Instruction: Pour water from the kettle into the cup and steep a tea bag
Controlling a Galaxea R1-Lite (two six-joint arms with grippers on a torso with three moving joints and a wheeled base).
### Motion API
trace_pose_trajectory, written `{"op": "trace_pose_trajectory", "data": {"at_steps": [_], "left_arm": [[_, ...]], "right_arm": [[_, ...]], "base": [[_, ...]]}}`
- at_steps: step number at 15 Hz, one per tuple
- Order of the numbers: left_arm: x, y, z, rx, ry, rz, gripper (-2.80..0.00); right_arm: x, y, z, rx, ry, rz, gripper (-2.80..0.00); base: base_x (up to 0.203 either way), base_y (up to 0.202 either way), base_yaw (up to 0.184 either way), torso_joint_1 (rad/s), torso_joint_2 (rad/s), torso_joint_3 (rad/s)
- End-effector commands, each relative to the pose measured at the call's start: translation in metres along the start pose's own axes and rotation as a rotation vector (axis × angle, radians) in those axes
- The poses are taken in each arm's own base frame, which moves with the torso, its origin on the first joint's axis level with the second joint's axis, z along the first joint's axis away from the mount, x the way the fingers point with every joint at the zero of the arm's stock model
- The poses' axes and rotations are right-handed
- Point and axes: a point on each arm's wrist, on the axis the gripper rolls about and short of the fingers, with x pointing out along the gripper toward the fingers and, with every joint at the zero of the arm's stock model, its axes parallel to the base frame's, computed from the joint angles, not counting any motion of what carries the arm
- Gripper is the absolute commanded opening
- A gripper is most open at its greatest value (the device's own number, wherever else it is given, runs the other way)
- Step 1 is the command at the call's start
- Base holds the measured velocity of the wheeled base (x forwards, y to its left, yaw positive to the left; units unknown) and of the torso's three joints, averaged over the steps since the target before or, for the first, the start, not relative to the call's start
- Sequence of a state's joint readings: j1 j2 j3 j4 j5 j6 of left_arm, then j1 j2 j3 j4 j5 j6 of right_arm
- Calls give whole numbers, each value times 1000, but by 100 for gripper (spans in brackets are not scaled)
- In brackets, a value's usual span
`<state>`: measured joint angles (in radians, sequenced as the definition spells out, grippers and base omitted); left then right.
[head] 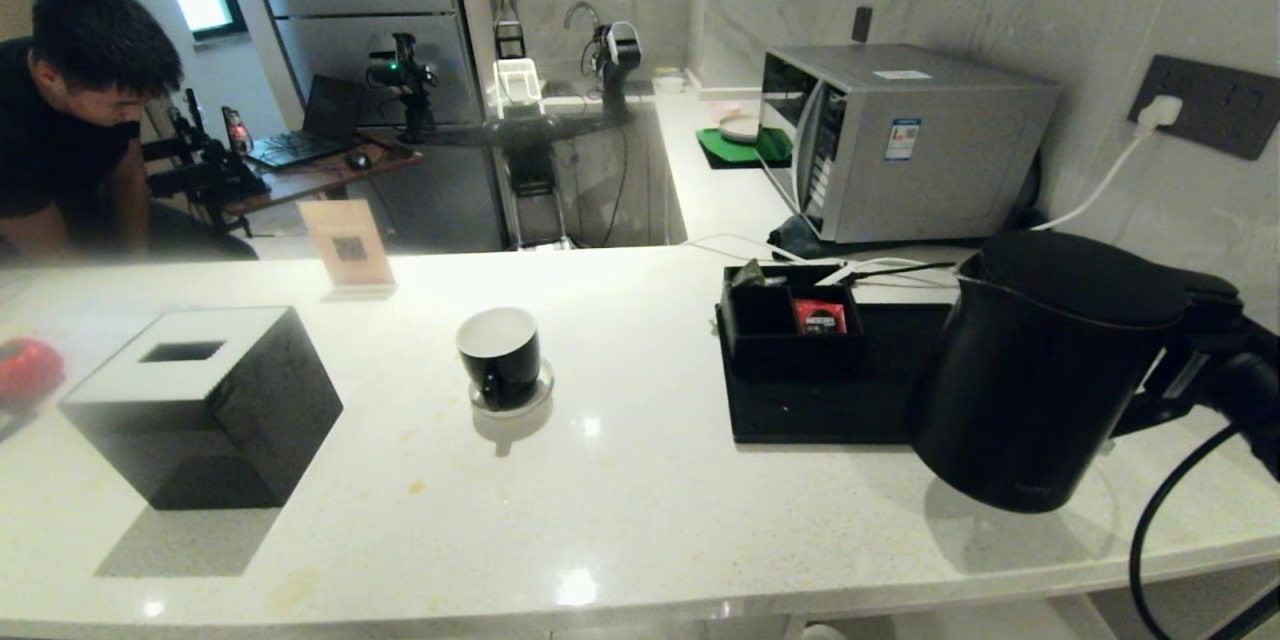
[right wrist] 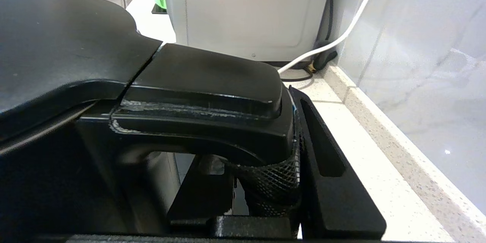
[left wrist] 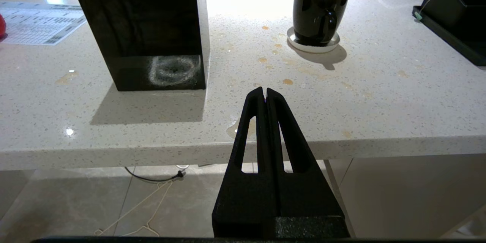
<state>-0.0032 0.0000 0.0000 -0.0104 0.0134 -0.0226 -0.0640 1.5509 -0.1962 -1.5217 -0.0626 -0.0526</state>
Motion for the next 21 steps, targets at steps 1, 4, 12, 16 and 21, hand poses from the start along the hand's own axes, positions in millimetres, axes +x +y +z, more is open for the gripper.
{"op": "trace_pose_trajectory", "data": {"at_steps": [1, 4, 12, 16, 21], "left_arm": [[0, 0, 0, 0, 1, 1, -280], [0, 0, 0, 0, 1, 1, -280], [0, 0, 0, -2, 1, 0, -280], [0, 0, 0, -2, 1, 1, -280], [0, 0, 0, -7, 1, -1, -280]], "right_arm": [[0, 1, 1, 0, -11, 3, -280], [1, 1, 0, 2, -6, 3, -280], [7, 1, -5, 0, 11, 2, -280], [11, 2, -6, 0, 15, 2, -280], [12, 2, -8, 1, 21, 2, -280]], "base": [[0, 0, 0, 0, 0, 0], [0, 0, 0, 0, 0, 0], [0, 0, 0, 0, 0, 0], [0, 0, 0, 0, 0, 0], [0, 0, 0, 0, 0, 0]]}}
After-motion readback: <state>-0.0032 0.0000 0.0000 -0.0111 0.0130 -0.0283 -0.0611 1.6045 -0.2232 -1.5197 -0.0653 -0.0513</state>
